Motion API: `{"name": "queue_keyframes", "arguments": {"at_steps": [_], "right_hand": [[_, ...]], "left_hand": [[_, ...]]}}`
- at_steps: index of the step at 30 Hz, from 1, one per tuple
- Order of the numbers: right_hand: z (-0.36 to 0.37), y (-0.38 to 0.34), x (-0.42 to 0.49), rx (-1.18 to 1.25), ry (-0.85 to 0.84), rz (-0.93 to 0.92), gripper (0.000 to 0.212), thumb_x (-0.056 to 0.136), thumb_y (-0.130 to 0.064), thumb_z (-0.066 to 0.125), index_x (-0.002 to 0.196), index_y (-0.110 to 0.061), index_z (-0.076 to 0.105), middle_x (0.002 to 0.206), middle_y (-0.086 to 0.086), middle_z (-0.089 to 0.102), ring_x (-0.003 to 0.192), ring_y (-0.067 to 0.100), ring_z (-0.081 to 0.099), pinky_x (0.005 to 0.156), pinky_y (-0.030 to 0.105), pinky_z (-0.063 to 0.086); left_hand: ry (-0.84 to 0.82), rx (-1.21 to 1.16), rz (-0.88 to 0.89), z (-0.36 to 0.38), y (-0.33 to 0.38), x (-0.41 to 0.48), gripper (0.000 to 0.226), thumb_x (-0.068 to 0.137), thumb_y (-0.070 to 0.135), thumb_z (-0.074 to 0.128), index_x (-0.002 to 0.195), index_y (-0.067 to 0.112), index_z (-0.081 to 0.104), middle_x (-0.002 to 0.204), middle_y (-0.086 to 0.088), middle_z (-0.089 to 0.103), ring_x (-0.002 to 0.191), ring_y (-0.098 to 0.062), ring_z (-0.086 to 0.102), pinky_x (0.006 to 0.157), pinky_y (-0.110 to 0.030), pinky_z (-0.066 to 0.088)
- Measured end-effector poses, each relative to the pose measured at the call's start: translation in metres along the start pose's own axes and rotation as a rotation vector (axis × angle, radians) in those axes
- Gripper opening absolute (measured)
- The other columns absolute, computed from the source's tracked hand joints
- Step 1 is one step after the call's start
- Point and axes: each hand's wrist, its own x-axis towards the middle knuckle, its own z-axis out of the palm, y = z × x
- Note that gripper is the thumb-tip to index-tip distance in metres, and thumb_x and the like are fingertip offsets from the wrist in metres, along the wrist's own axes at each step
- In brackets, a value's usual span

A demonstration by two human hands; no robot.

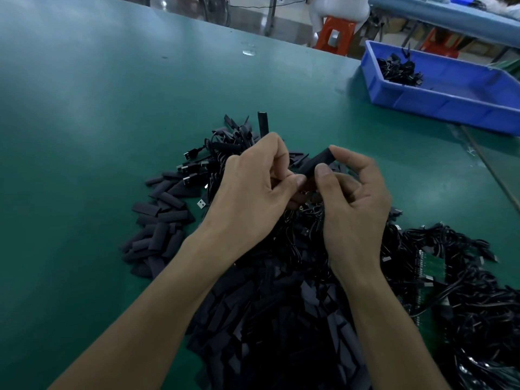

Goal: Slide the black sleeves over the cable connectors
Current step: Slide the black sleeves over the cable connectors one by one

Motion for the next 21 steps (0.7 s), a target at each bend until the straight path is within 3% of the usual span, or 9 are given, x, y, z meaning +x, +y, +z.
{"name": "queue_keyframes", "arguments": {"at_steps": [2,6,9,11,14,15,17,19,21], "right_hand": [[-0.004,0.001,0.002,-0.044,0.001,-0.008,0.024,0.093,-0.016,0.068,0.108,-0.033,0.061,0.084,-0.006,0.075,0.08,0.011,0.073,0.077,0.025,0.057],[-0.006,0.002,0.001,-0.101,-0.055,-0.023,0.034,0.092,-0.015,0.068,0.115,-0.038,0.058,0.088,-0.011,0.075,0.085,0.005,0.072,0.076,0.017,0.053],[-0.015,-0.004,0.006,-0.248,-0.123,-0.032,0.031,0.093,-0.021,0.069,0.116,-0.04,0.063,0.089,-0.013,0.075,0.088,0.001,0.07,0.079,0.018,0.052],[-0.028,-0.012,0.011,-0.425,-0.228,-0.029,0.033,0.093,-0.031,0.068,0.123,-0.043,0.061,0.091,-0.022,0.073,0.094,-0.002,0.068,0.09,0.025,0.052],[-0.046,-0.02,0.015,-0.853,-0.507,0.06,0.055,0.085,-0.056,0.065,0.137,-0.049,0.048,0.103,-0.03,0.067,0.112,0.004,0.061,0.109,0.047,0.039],[-0.05,-0.022,0.014,-0.944,-0.593,0.113,0.062,0.081,-0.059,0.067,0.139,-0.05,0.046,0.112,-0.027,0.064,0.117,0.007,0.058,0.109,0.047,0.038],[-0.057,-0.024,0.012,-0.962,-0.702,0.203,0.068,0.077,-0.056,0.075,0.139,-0.046,0.048,0.123,-0.018,0.059,0.119,0.009,0.055,0.098,0.034,0.042],[-0.06,-0.027,0.011,-0.938,-0.776,0.241,0.07,0.073,-0.058,0.078,0.135,-0.042,0.051,0.126,-0.015,0.053,0.109,0.004,0.054,0.086,0.024,0.038],[-0.063,-0.028,0.011,-0.942,-0.823,0.286,0.074,0.067,-0.066,0.076,0.132,-0.043,0.052,0.128,-0.018,0.048,0.098,0.002,0.052,0.083,0.024,0.036]], "left_hand": [[-0.007,0.018,0.002,0.001,-0.001,-0.001,0.041,0.089,0.015,0.073,0.073,0.03,0.038,0.076,-0.006,0.071,0.067,-0.01,0.072,0.06,-0.043,0.059],[-0.027,-0.028,0.001,0.002,0.0,-0.001,0.042,0.089,0.015,0.073,0.073,0.034,0.039,0.073,-0.003,0.07,0.064,-0.006,0.07,0.056,-0.022,0.055],[-0.039,-0.003,-0.062,0.002,-0.003,-0.001,0.036,0.085,0.017,0.072,0.073,0.031,0.041,0.07,-0.004,0.071,0.063,-0.017,0.072,0.059,-0.039,0.06],[-0.038,-0.109,-0.137,0.0,-0.003,0.0,0.035,0.088,0.011,0.073,0.073,0.026,0.044,0.07,-0.009,0.073,0.064,-0.022,0.074,0.06,-0.042,0.061],[0.03,-0.289,-0.213,-0.008,-0.001,0.004,0.031,0.09,0.0,0.071,0.078,0.015,0.047,0.072,-0.013,0.074,0.064,-0.024,0.075,0.058,-0.032,0.059],[0.08,-0.347,-0.225,-0.012,0.001,0.005,0.029,0.09,-0.003,0.07,0.079,0.013,0.048,0.073,-0.015,0.074,0.065,-0.025,0.075,0.057,-0.029,0.059],[0.207,-0.46,-0.235,-0.019,0.002,0.01,0.03,0.09,-0.006,0.068,0.079,0.012,0.047,0.071,-0.013,0.072,0.068,-0.024,0.075,0.059,-0.027,0.059],[0.309,-0.567,-0.239,-0.025,0.001,0.015,0.031,0.091,-0.007,0.066,0.079,0.012,0.045,0.067,-0.005,0.069,0.069,-0.022,0.074,0.061,-0.027,0.059],[0.366,-0.635,-0.254,-0.029,-0.003,0.022,0.03,0.092,-0.006,0.065,0.08,0.012,0.044,0.065,-0.002,0.069,0.069,-0.02,0.073,0.062,-0.027,0.059]]}}
